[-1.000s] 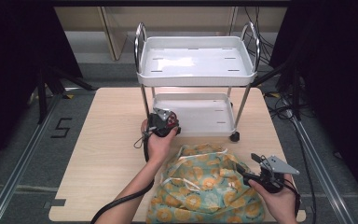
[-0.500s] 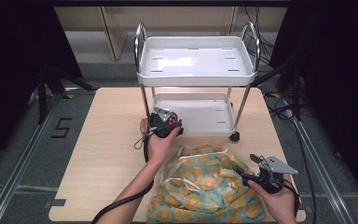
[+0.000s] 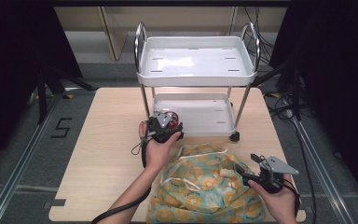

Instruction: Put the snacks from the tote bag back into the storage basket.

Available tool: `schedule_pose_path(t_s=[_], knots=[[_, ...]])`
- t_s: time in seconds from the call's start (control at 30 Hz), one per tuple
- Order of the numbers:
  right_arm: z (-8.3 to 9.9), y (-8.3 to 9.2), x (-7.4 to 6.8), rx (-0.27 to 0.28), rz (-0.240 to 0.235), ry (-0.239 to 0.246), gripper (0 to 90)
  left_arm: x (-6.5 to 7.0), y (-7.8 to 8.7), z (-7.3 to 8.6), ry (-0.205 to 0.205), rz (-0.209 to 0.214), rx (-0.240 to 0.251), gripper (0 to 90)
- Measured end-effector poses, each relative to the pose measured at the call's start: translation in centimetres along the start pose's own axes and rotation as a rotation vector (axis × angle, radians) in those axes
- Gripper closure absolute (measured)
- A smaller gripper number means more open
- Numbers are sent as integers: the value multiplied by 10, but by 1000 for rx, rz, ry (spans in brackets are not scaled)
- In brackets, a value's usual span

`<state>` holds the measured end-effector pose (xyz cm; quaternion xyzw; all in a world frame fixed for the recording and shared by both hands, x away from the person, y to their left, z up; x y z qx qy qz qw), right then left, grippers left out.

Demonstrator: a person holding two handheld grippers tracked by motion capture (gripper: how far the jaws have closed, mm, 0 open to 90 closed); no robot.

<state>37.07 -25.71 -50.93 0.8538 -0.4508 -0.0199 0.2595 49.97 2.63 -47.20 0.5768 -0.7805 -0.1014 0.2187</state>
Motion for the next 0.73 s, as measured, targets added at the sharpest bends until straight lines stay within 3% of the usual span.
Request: schedule_pose_path(t_s=[0.03,0.1,0.2,0.37,0.5,0.57,0.73], knots=[[1,1,1,-6,-1,8,274,-2,4,0,-25,-9,-19,155],[1,0,1,-3,-3,10,274,0,11,0,-38,0,-16,155],[0,-1,0,4,-3,3,274,7,22,2,-20,40,-15,156],[0,-1,1,7,0,16,274,9,41,13,-57,85,-32,158],[-1,0,-1,5,2,-12,274,2,57,27,-82,111,-38,161],[-1,0,0,14,-2,7,274,-3,62,33,-92,118,-41,162],[-1,-1,0,6,0,7,274,-20,78,47,-79,124,-42,168]])
Point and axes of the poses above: each handheld gripper's, and its own axes: y roughly backward along the jaws, z roughly out of its underside, x roughly to its right, the point moved 7 cm from there along -y, roughly forward along the jaws, and after that the axes turned 14 degrees about y, right-handed, at the moved point
